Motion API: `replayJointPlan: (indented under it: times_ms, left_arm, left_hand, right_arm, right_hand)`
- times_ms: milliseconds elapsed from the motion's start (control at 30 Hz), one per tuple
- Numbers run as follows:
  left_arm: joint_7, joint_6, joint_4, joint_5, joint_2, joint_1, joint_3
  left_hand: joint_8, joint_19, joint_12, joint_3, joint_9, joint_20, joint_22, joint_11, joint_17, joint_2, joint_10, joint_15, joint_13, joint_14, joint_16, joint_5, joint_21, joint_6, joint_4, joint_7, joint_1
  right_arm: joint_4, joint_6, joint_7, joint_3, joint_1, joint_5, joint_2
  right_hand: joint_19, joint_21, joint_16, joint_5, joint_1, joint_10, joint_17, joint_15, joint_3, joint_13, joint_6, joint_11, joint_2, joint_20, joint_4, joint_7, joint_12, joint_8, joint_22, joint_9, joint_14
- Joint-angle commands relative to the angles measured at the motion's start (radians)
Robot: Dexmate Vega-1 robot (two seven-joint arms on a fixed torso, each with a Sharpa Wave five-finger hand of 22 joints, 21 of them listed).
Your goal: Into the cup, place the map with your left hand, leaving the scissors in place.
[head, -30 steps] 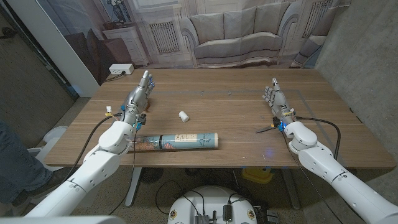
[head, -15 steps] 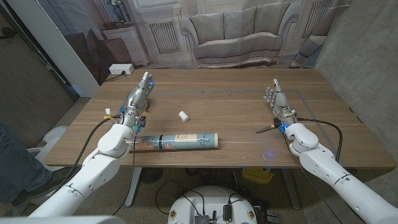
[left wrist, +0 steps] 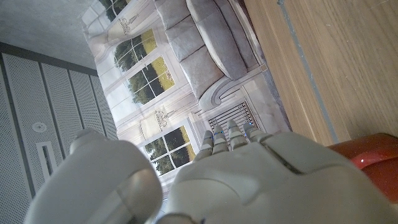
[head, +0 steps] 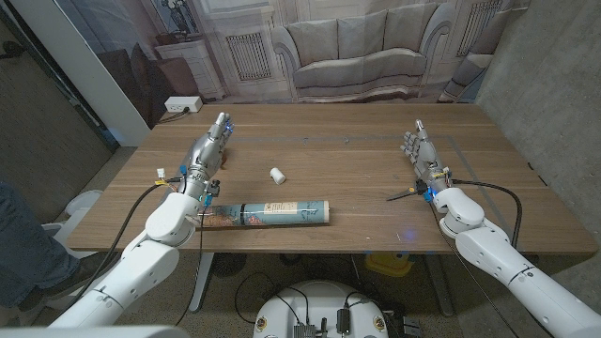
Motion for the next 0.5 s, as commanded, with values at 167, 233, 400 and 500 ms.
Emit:
replayJointPlan:
  times_ms: [167,233,400,500]
  left_arm:
    - [0.034,-0.034,-0.032,0.069,-0.009,0.059,-0.016]
    - [0.046,-0.032,-0.037,0.087,-0.011,0.065,-0.018]
    - [0.057,-0.042,-0.031,0.113,-0.021,0.067,-0.016]
    - [0.056,-0.053,-0.027,0.124,-0.026,0.069,-0.014]
  left_hand:
    - [-0.002,-0.017,0.005,-0.001,0.003,-0.003,0.001,-0.009,0.001,0.003,0.004,-0.002,0.006,0.004,-0.002,0.007,0.005,0.009,-0.010,-0.004,0.011]
    - [-0.003,-0.017,0.004,0.000,0.003,-0.004,0.001,-0.012,0.001,0.004,0.005,-0.002,0.006,0.005,-0.002,0.007,0.005,0.009,-0.010,-0.004,0.013]
    - [-0.004,-0.017,0.003,0.000,0.003,-0.005,0.002,-0.012,0.001,0.006,0.006,-0.004,0.006,0.007,-0.003,0.007,0.005,0.011,-0.011,-0.004,0.016]
    - [-0.004,-0.017,0.003,0.000,0.004,-0.006,0.002,-0.013,0.001,0.007,0.008,-0.004,0.006,0.008,-0.003,0.007,0.005,0.013,-0.012,-0.005,0.018]
  right_arm:
    - [-0.007,0.008,-0.002,0.012,-0.014,0.005,-0.003]
    - [-0.007,0.007,-0.003,0.013,-0.015,0.003,-0.005]
    - [-0.001,0.016,0.001,0.016,-0.017,0.007,0.000]
    - [-0.001,0.016,-0.001,0.018,-0.019,0.010,0.001]
  right_hand:
    - [0.010,-0.001,-0.002,0.010,0.009,0.008,0.002,0.003,-0.007,0.005,0.009,-0.004,0.002,-0.007,0.002,0.002,0.003,0.007,0.002,0.004,0.011]
    - [0.010,-0.001,-0.002,0.010,0.010,0.009,0.002,0.003,-0.007,0.005,0.009,-0.004,0.003,-0.007,0.002,0.002,0.003,0.007,0.002,0.004,0.011]
    - [0.011,-0.002,-0.002,0.010,0.011,0.012,0.002,0.005,-0.008,0.005,0.012,-0.005,0.004,-0.007,0.001,0.001,0.004,0.008,0.002,0.004,0.014]
    - [0.012,-0.002,-0.002,0.010,0.012,0.014,0.002,0.005,-0.008,0.005,0.016,-0.004,0.004,-0.008,0.001,0.001,0.004,0.009,0.002,0.004,0.014]
